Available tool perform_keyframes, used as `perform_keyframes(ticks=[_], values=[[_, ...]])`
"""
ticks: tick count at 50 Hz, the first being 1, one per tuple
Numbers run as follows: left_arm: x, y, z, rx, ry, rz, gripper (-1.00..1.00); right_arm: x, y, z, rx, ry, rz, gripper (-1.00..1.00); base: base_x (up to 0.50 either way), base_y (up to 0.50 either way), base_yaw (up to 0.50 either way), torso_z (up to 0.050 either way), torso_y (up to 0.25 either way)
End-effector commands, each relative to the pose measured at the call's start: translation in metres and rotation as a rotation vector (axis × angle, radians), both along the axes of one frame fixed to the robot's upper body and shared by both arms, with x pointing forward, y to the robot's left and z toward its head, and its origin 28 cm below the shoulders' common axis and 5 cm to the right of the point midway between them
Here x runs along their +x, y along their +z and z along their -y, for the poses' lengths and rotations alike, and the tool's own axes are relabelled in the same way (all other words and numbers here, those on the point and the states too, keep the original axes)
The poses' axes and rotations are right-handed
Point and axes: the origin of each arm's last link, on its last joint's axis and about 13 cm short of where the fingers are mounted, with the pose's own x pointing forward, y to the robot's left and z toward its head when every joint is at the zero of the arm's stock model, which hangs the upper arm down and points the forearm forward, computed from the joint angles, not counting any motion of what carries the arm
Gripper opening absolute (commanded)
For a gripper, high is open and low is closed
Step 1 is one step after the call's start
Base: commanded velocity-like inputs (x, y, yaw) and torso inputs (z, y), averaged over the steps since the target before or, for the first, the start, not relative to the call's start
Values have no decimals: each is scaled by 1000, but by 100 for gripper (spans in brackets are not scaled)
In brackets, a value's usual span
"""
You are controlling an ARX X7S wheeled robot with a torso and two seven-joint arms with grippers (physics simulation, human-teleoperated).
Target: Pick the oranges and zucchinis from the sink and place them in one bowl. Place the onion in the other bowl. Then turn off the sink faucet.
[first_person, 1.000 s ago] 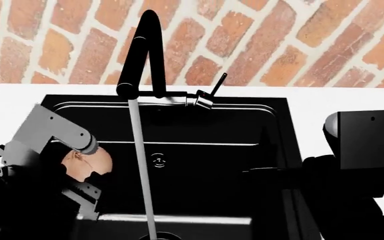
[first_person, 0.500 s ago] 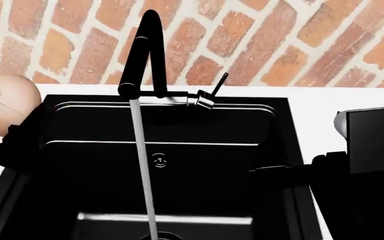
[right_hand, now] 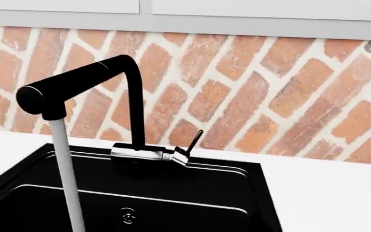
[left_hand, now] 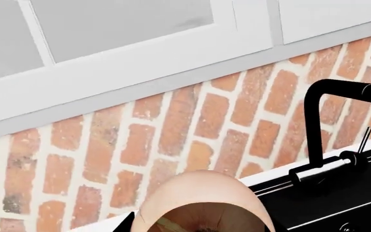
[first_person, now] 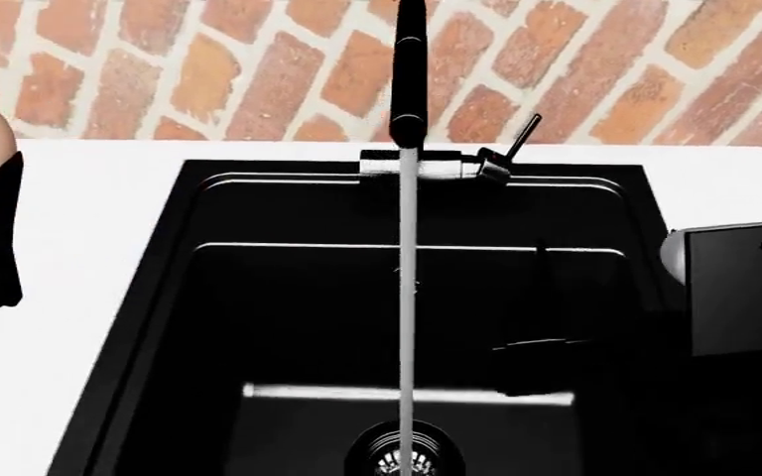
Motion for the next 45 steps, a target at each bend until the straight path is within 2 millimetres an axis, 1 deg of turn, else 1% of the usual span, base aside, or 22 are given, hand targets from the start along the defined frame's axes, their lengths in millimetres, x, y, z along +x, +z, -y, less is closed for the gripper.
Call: perform_keyframes(ticks=[1,20,24,32,45], values=[[0,1,1,-25,8,8,-100,-3,-2,0,13,-3,-2,100,-137,426,0,0,0],[2,-2,4,-35,-10,-6,-100,-5,-5,3,34,-22,0,100,-252,414,0,0,0],[1,-2,3,-37,-11,-4,-100,-5,-5,3,34,-24,3,100,-44,145,0,0,0],[2,-3,6,-41,-12,-4,-100,-5,-5,2,8,-16,2,100,-2,127,0,0,0],[1,-3,6,-48,-10,-5,-100,-5,-7,2,36,-19,10,100,-8,500,0,0,0]])
